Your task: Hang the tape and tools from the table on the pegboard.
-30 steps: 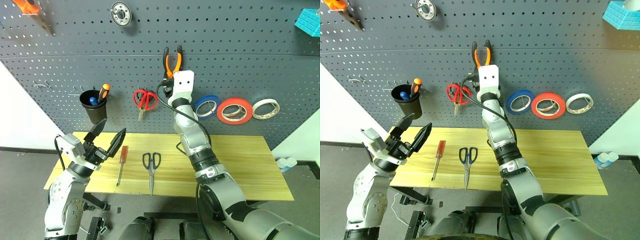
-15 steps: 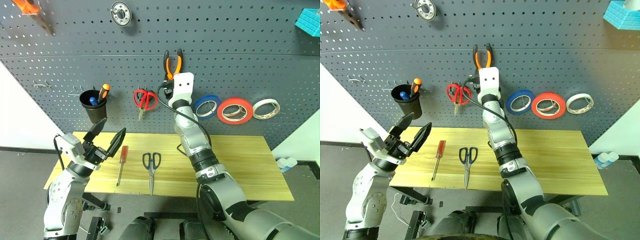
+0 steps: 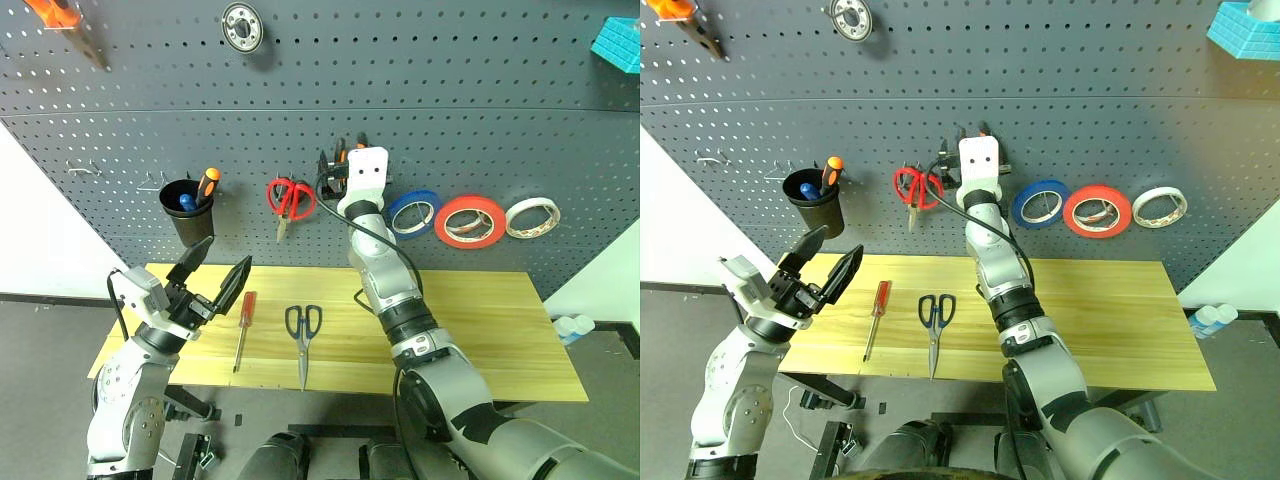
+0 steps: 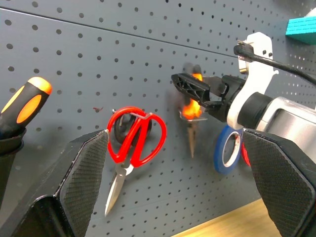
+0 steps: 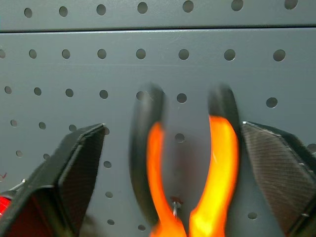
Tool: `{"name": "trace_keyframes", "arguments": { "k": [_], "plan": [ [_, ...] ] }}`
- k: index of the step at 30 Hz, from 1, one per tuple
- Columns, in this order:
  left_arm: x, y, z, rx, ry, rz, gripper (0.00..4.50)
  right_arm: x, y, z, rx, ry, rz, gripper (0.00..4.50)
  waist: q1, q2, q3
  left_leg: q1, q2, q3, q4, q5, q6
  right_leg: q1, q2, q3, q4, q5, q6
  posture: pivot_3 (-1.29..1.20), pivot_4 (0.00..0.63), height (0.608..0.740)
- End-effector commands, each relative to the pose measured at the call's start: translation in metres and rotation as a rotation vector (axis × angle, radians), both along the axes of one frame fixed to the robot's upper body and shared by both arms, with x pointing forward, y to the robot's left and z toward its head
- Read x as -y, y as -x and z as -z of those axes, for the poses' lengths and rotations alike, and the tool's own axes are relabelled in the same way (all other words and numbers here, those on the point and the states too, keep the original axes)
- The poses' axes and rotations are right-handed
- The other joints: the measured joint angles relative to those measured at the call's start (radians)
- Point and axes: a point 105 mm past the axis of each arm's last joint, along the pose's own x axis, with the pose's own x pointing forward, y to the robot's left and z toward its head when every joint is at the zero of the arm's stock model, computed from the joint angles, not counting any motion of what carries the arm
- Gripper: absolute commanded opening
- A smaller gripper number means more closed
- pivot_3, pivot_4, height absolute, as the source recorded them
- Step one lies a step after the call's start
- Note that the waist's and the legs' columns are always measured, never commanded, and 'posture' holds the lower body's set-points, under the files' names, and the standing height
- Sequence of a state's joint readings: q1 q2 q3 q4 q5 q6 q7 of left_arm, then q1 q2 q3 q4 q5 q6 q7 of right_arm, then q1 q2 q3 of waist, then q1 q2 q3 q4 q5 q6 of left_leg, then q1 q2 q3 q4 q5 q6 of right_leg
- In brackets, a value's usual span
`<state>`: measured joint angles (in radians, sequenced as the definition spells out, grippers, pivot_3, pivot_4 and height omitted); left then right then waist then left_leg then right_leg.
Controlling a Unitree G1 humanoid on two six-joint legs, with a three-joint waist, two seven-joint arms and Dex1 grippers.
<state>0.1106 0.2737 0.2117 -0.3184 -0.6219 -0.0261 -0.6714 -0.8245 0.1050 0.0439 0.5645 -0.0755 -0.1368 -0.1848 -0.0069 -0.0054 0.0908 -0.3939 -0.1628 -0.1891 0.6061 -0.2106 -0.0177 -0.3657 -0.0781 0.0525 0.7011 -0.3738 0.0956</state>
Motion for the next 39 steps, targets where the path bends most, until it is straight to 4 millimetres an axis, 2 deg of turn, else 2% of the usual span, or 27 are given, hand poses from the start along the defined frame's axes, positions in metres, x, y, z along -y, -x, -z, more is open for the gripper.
{"name": "trace_keyframes", "arguments": {
  "k": [1, 24, 30, 39],
  "plan": [
    [-0.002, 0.002, -0.012, 0.046, -0.010, -0.003, 4.50, -0.003, 0.003, -0.014, 0.052, -0.006, -0.012, 4.49, 0.000, 0.000, 0.000, 0.000, 0.000, 0.000, 0.000, 0.000, 0.000, 0.000, 0.000, 0.000, 0.000, 0.000, 0.000, 0.12, 0.067, 0.718],
    [0.003, -0.004, -0.008, 0.045, 0.001, 0.020, 4.50, 0.005, 0.011, -0.028, 0.085, 0.014, -0.018, 4.49, -0.001, 0.000, 0.000, 0.000, 0.000, 0.000, 0.000, 0.000, 0.000, 0.000, 0.000, 0.000, 0.000, 0.000, 0.000, 0.09, 0.045, 0.718],
    [0.005, -0.005, -0.008, 0.052, 0.005, 0.025, 4.50, 0.010, 0.020, -0.030, 0.090, 0.015, -0.020, 4.49, -0.002, 0.000, 0.000, 0.000, 0.000, 0.000, 0.000, 0.000, 0.000, 0.000, 0.000, 0.000, -0.001, 0.000, 0.000, 0.08, 0.030, 0.718],
    [0.006, -0.005, -0.005, 0.051, 0.009, 0.031, 4.50, 0.029, 0.048, -0.033, 0.080, 0.034, -0.020, 4.49, -0.001, -0.001, -0.001, 0.000, 0.000, 0.000, 0.000, 0.000, 0.000, 0.000, 0.000, 0.000, -0.001, 0.000, 0.000, 0.06, 0.017, 0.718]
  ]
}}
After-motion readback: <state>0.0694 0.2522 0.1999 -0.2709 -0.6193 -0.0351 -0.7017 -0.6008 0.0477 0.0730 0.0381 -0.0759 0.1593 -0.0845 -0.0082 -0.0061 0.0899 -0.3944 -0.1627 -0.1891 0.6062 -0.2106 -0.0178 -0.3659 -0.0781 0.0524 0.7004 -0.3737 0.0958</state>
